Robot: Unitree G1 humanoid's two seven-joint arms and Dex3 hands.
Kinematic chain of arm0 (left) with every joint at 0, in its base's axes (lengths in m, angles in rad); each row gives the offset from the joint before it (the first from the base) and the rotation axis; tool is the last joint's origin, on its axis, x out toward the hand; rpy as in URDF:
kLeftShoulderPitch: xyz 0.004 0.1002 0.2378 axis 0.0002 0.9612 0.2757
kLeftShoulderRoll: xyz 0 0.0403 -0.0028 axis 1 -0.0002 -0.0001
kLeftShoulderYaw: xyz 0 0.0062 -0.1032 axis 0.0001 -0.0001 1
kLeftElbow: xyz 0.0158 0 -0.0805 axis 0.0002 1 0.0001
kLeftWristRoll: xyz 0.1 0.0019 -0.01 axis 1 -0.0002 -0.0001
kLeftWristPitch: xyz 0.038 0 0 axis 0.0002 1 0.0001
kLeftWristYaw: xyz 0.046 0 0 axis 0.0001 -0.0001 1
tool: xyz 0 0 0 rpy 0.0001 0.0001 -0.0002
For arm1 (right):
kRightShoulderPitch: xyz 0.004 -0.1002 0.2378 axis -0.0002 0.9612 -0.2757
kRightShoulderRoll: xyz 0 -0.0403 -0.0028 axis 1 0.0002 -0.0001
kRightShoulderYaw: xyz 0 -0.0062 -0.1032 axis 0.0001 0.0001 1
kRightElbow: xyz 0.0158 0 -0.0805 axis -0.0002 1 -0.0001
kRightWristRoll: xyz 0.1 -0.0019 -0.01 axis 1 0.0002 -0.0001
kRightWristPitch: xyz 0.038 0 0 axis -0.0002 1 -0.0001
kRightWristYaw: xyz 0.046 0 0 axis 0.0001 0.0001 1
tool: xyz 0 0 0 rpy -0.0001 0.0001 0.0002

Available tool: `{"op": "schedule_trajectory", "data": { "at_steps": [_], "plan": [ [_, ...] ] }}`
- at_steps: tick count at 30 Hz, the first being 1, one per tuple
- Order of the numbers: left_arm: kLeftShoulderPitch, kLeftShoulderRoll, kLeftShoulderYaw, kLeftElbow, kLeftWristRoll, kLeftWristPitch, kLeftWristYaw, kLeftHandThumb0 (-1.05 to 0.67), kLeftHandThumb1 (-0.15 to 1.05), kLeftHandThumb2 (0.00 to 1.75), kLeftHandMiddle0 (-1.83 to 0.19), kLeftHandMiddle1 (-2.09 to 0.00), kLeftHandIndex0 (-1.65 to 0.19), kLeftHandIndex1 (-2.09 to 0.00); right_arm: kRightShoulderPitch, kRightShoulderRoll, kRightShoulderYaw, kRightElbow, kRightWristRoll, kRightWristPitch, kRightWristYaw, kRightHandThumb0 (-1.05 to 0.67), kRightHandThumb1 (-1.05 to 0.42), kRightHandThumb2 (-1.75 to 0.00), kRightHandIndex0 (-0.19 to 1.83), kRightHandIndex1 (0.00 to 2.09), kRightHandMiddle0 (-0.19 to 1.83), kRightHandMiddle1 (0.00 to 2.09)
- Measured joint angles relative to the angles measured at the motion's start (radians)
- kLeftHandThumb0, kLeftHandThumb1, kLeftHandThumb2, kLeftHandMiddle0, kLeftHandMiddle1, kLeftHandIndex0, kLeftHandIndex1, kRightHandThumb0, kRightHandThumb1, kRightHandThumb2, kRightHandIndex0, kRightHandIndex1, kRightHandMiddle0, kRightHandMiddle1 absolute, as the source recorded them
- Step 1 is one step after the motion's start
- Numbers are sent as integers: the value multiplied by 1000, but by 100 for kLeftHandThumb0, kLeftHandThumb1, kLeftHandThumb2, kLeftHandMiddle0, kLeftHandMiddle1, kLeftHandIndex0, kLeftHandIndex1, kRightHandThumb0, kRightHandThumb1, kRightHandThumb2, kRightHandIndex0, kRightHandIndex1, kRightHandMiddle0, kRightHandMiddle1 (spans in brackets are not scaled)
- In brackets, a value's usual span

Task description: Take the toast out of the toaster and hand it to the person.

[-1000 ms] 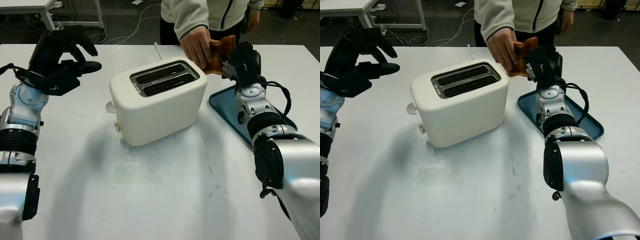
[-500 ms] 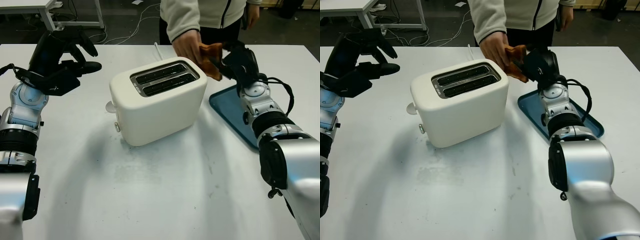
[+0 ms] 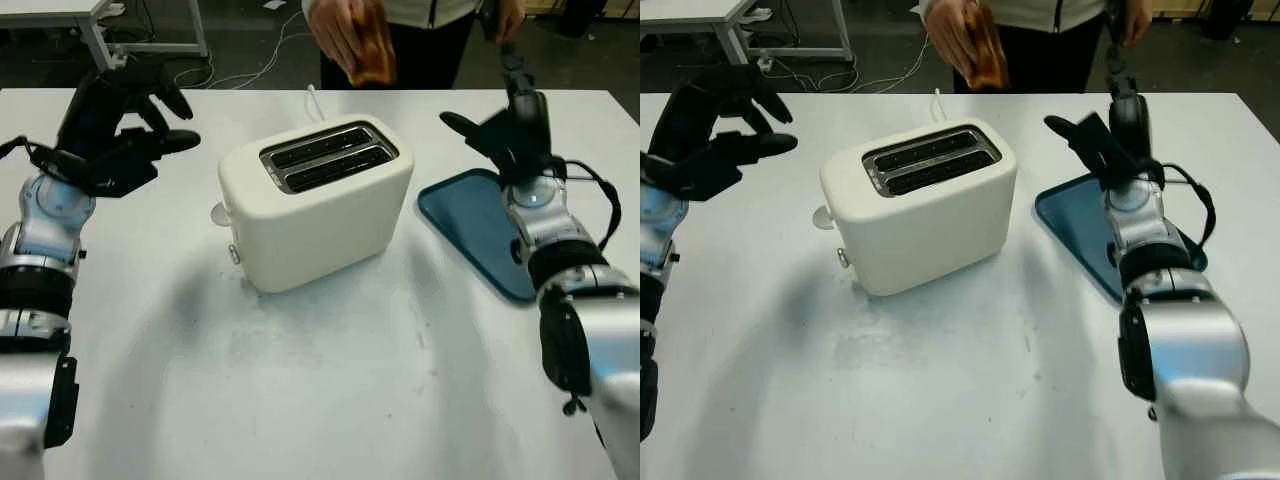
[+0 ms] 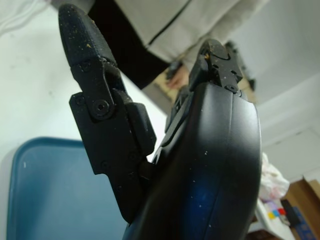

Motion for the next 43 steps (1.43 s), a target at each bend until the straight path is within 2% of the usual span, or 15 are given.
{"op": "schedule_trajectory", "data": {
  "at_steps": [2,3,5,9,12,17,19,21,25,29,32,37,39,43],
  "plan": [
    [41,-7,21,-33,-19,2,18,-105,92,5,-85,-129,-67,-130,90,15,-30,-89,62,-62,32,-73,-86,-1,5,2,6,3],
    [60,-14,33,-51,-23,2,33,-105,92,8,-82,-132,-63,-134,147,29,-42,-156,90,-84,47,-73,-88,-2,16,8,17,8],
    [102,-36,49,-89,-33,1,69,-105,92,10,-75,-138,-57,-141,283,61,-44,-317,116,-107,66,-73,-90,-1,26,9,28,9],
    [180,-103,75,-159,-52,14,116,-105,92,13,-54,-152,-39,-155,561,139,-32,-634,136,-106,97,-70,-92,-1,30,7,33,6],
    [241,-165,83,-228,-75,46,141,-105,92,15,-38,-161,-25,-162,719,214,-8,-840,203,-48,135,-58,-92,-4,29,5,32,4],
    [364,-266,85,-375,-123,85,156,-105,92,11,-23,-171,-14,-167,864,291,29,-1106,270,42,186,-63,-92,-16,35,7,39,4],
    [421,-305,84,-428,-152,92,151,-105,92,7,-9,-174,-5,-170,913,319,42,-1182,270,64,185,-61,-92,-19,29,3,35,1],
    [477,-340,80,-479,-180,109,132,-105,91,5,-3,-174,-1,-173,960,346,59,-1237,271,91,186,-63,-92,-23,22,1,29,0],
    [552,-396,79,-565,-234,165,112,-105,91,3,0,-175,0,-171,1018,378,84,-1249,249,105,192,-67,-92,-45,18,0,20,0],
    [597,-425,71,-618,-234,184,101,-105,91,3,0,-175,0,-166,1052,394,101,-1249,230,170,192,-69,-92,-50,19,1,20,0],
    [605,-445,61,-595,-233,161,96,-105,91,2,0,-174,0,-166,1055,405,101,-1235,221,183,191,-64,-92,-54,19,1,20,0],
    [598,-493,41,-428,-233,-26,66,-105,91,4,0,-165,-1,-160,1052,415,101,-1234,189,231,176,-63,-92,-57,15,1,16,0],
    [601,-507,34,-408,-234,-33,58,-105,90,3,0,-170,0,-163,1052,421,101,-1250,199,280,181,-62,-92,-58,16,1,17,1],
    [603,-508,20,-439,-223,1,49,-105,89,1,-1,-174,-6,-164,1045,425,100,-1275,205,317,185,-59,-92,-60,20,3,21,3]
  ]
}}
